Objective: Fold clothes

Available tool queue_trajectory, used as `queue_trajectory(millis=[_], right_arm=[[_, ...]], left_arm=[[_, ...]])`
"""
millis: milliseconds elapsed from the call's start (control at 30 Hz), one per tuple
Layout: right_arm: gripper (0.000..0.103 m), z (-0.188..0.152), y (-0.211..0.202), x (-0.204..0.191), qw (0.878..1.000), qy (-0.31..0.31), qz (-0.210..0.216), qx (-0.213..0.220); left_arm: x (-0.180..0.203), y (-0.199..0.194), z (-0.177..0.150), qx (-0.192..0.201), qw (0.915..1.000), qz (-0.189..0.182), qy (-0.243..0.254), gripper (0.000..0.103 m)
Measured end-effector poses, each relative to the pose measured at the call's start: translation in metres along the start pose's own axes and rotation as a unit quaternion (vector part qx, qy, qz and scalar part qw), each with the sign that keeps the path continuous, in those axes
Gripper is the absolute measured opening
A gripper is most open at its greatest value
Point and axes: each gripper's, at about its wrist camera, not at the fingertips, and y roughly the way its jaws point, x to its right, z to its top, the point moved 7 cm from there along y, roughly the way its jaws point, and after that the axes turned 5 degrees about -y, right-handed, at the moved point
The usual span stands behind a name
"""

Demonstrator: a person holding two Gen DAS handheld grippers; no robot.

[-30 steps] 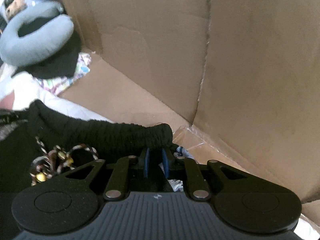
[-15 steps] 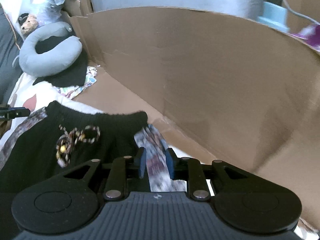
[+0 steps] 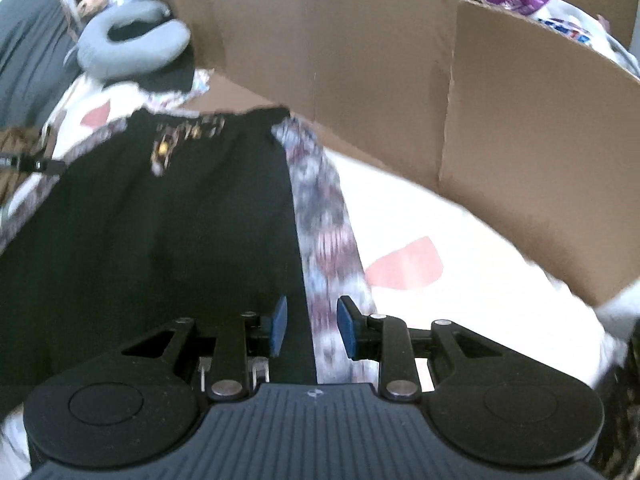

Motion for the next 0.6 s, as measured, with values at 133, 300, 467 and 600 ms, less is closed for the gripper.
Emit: queue_trajectory(millis=[133, 300, 467, 600], right_arm=[[0.034, -0.03, -0.007, -0.006, 1.0, 0.006, -0.012, -0.014], [0.034, -0.068, -0.017, -0.013, 0.999, 0.014, -0.027, -0.031], [0.034, -0.105, -0.026, -0.019, 0.998, 0.021, -0.043, -0.05], [0.034, -0.127, -0.037, -0.012, 0.995, 0.036, -0.061, -0.063]], left_arm=[[0.016, -0.009, -0.035, -0.034, 0.999, -0.024, -0.014, 0.056], [0.026, -0.011, -0.074, -0.085, 0.9946, -0.049, -0.032, 0.028], [0.038, -0.017, -0.102, -0.112, 0.9906, -0.074, -0.024, 0.013], [0.046, -0.021, -0.118, -0.128, 0.9878, -0.088, -0.016, 0.012]])
